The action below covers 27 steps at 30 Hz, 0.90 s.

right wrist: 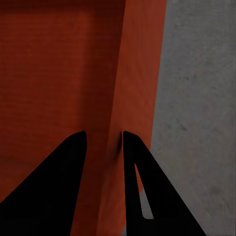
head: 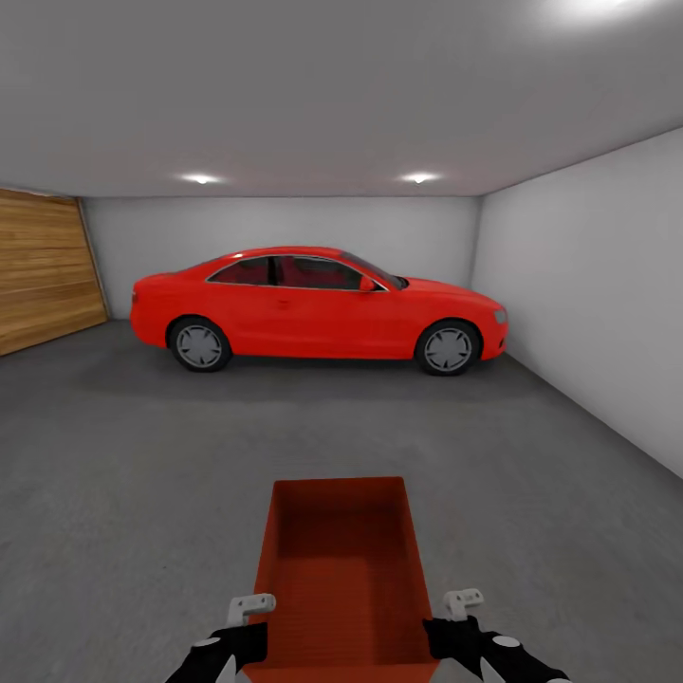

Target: Move the two storage containers from the living room to the garage. In the garage, place one container on the floor and stack the other container on top of it (either order is fine).

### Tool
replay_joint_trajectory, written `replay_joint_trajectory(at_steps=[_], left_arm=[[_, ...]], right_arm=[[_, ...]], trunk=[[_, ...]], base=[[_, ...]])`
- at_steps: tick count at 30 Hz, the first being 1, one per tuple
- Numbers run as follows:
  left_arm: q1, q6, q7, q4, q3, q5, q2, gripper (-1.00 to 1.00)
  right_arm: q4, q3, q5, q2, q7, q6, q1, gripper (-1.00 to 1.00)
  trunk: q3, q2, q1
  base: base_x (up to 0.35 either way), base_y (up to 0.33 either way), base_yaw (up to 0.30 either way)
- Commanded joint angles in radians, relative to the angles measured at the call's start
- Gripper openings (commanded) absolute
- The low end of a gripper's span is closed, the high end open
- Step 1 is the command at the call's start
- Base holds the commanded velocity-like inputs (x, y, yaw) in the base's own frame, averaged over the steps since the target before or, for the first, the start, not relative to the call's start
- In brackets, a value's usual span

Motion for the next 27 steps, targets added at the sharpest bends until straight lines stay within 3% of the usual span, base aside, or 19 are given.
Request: replay_joint_trajectory(at_steps=[1,17,27], left_arm=[[0.000,0.006,0.005,-0.005,-0.019,0.012,-0.002,-1.00],[0.000,0.006,0.005,-0.005,-0.019,0.012,0.000,-1.00],[0.000,0.006,0.005,-0.005,-0.019,0.013,0.000,-1.00]], right_arm=[[0.004,-0.018,0.015,0.007,0.010,0.064,-0.001,-1.00],[0.004,-0.018,0.015,0.007,0.011,0.064,-0.001,-1.00],[0.004,-0.018,0.015,0.007,0.012,0.067,-0.001,-1.00]], trunk=[[-0.002,-0.002,0.001],[-0.002,-0.002,0.001],[-0.010,-0.002,0.001]], base=[[0.326,0.000,0.000],[0.324,0.000,0.000],[0.051,0.000,-0.127]])
